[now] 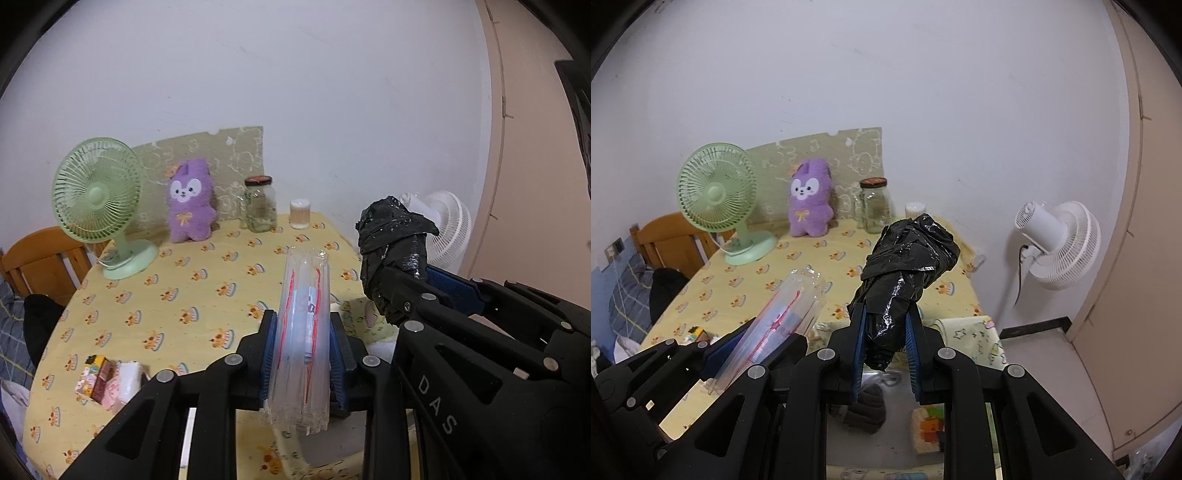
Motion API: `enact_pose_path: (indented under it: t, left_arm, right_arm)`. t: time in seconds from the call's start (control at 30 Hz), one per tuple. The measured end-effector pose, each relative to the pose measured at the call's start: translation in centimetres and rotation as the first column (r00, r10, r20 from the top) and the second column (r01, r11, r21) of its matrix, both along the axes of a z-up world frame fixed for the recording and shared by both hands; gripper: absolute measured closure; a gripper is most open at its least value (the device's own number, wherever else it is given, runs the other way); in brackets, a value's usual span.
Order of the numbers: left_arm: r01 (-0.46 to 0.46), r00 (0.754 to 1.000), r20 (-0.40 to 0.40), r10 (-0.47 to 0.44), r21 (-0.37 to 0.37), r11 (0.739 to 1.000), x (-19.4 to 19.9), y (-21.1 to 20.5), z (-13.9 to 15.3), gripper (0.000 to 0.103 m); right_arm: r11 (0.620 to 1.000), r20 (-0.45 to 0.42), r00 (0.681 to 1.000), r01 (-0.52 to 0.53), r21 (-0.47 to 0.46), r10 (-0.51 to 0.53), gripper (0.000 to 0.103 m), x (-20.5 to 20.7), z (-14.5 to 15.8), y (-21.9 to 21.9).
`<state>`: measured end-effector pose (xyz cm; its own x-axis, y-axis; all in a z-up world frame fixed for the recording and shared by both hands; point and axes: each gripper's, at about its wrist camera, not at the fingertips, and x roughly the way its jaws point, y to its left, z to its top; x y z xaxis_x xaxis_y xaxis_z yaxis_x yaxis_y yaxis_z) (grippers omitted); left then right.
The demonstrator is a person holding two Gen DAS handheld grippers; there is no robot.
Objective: Organize soft objects
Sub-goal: 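Lower both bags into the paper box and open both tools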
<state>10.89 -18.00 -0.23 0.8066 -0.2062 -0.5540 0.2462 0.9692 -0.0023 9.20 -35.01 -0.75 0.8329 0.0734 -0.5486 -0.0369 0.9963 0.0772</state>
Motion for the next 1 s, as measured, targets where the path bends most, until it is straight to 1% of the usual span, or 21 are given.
enact_pose_path:
  t: [0.03,0.13,0.33,0.37,0.43,0.47,0.5,0.57,0.63,0.7,0.8,0.87,0.9,0.93,0.97,1.0]
  left_arm:
    - [0.007,1.0,-0.01,-0.007,-0.002,1.0,0.1,-0.2,-0.1,0.074]
    - [0.02,1.0,-0.004,-0.02,0.004,1.0,0.0,-0.9,-0.6,0.073]
    - [0.044,0.998,-0.049,-0.044,0.005,0.999,0.7,-2.0,-1.9,0.072]
    - [0.049,0.997,-0.058,-0.049,0.007,0.999,0.9,-2.3,-2.2,0.069]
    - [0.057,0.996,-0.065,-0.056,0.011,0.998,0.9,-2.5,-2.6,0.055]
    - [0.06,0.996,-0.066,-0.059,0.014,0.998,1.0,-2.6,-2.7,0.042]
    - [0.063,0.996,-0.068,-0.062,0.018,0.998,1.0,-2.7,-2.9,0.036]
    - [0.072,0.995,-0.078,-0.07,0.02,0.997,1.0,-2.8,-3.2,0.036]
    - [0.08,0.992,-0.098,-0.077,0.022,0.997,1.0,-2.9,-3.5,0.032]
    - [0.083,0.988,-0.129,-0.079,0.027,0.996,1.2,-2.9,-3.9,0.031]
    - [0.089,0.986,-0.143,-0.084,0.035,0.995,1.2,-2.9,-4.4,0.031]
    - [0.086,0.986,-0.148,-0.078,0.052,0.995,1.2,-2.9,-4.6,0.031]
    - [0.077,0.986,-0.15,-0.067,0.065,0.995,1.2,-2.9,-4.7,0.031]
    - [0.073,0.987,-0.147,-0.062,0.072,0.995,1.2,-2.9,-4.8,0.031]
    - [0.08,0.986,-0.149,-0.069,0.068,0.995,1.2,-2.8,-4.9,0.031]
    - [0.089,0.985,-0.155,-0.079,0.054,0.995,1.2,-2.7,-4.9,0.031]
  right_arm:
    - [1.0,-0.005,1.0,0.001,0.006,-0.001,0.08,0.1,-0.2,-0.2]
    - [1.0,-0.02,1.0,-0.011,0.016,0.011,0.08,0.3,-0.9,-0.8]
    - [1.0,-0.057,0.998,0.011,0.018,-0.01,0.08,0.8,-2.4,-1.9]
    - [1.0,-0.065,0.998,0.014,0.017,-0.013,0.08,0.8,-2.6,-2.0]
    - [1.0,-0.077,0.997,0.02,0.011,-0.019,0.08,1.0,-3.0,-2.3]
    - [1.0,-0.082,0.996,0.02,0.008,-0.02,0.08,1.0,-3.3,-2.3]
    - [1.0,-0.086,0.996,0.019,0.005,-0.018,0.08,1.1,-3.5,-2.4]
    - [1.0,-0.091,0.996,0.019,0.009,-0.018,0.08,1.2,-4.0,-2.4]
    - [1.0,-0.105,0.994,0.018,0.02,-0.016,0.079,1.4,-4.4,-2.4]
    - [0.999,-0.141,0.99,0.015,0.032,-0.01,0.079,1.6,-5.0,-2.4]
    - [0.999,-0.165,0.986,0.022,0.049,-0.014,0.077,1.6,-5.7,-2.6]
    - [0.998,-0.178,0.984,0.035,0.053,-0.025,0.067,1.5,-6.2,-2.6]
    - [0.997,-0.187,0.982,0.047,0.053,-0.036,0.056,1.4,-6.3,-2.7]
    - [0.997,-0.191,0.98,0.062,0.046,-0.052,0.049,1.3,-6.4,-2.8]
    - [0.997,-0.184,0.981,0.072,0.04,-0.063,0.046,1.2,-6.5,-2.8]
    - [0.996,-0.177,0.982,0.077,0.037,-0.069,0.037,1.1,-6.5,-2.8]
